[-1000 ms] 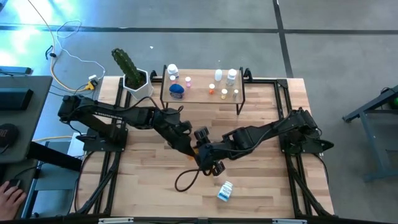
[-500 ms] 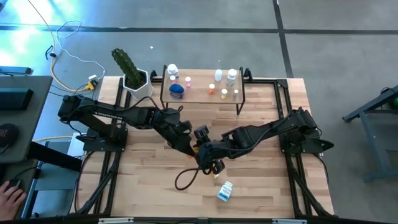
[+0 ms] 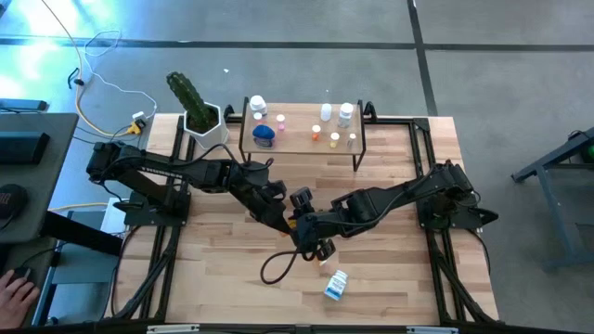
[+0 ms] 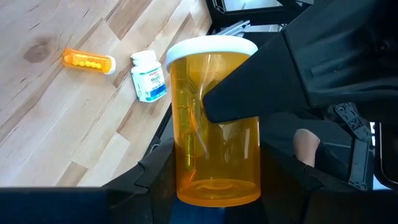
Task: Pick and place medicine bottles onto shelf by color
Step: Put the orange large pill bottle on the shelf
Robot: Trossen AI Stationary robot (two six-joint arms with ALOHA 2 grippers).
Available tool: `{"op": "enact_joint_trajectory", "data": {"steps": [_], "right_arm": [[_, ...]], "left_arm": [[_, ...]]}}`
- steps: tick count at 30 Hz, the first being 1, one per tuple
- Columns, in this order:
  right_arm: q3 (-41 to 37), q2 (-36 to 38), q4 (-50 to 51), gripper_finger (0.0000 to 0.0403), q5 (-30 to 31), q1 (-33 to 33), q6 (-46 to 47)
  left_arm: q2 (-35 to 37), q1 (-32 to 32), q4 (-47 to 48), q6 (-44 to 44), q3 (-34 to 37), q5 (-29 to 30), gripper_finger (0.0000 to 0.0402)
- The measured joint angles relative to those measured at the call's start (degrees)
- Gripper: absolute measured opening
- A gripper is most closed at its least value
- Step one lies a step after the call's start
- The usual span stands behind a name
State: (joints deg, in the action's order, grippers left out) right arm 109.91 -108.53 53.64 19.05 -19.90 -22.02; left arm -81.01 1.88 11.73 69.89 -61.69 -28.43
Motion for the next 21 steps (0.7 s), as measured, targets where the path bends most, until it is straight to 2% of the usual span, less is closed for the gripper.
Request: {"op": "enact_joint_trajectory", "data": {"steps": [4, 9, 14, 21], "right_arm": [[0.0, 0.0, -0.2, 0.0172, -0.1, 0.0, 2.1], [0.0, 0.0, -0.6, 0.0215, 0.5, 0.0, 9.8], [0.0, 0.1, 0.0, 0.0254, 5.8, -0.8, 13.3], [4.4, 0.2, 6.4, 0.0261, 10.5, -1.2, 23.8]], "left_arm": [[0.0, 0.0, 0.0, 0.0, 0.0, 0.0, 0.0173], [0.0, 0.0, 0.1, -2.1, 0.0, 0.8, 0.0173], [0.0, 0.1, 0.3, -5.6, 0.0, 1.6, 0.0173], [0.0, 2.2, 0.8, -11.8, -0.1, 3.7, 0.0173]]}}
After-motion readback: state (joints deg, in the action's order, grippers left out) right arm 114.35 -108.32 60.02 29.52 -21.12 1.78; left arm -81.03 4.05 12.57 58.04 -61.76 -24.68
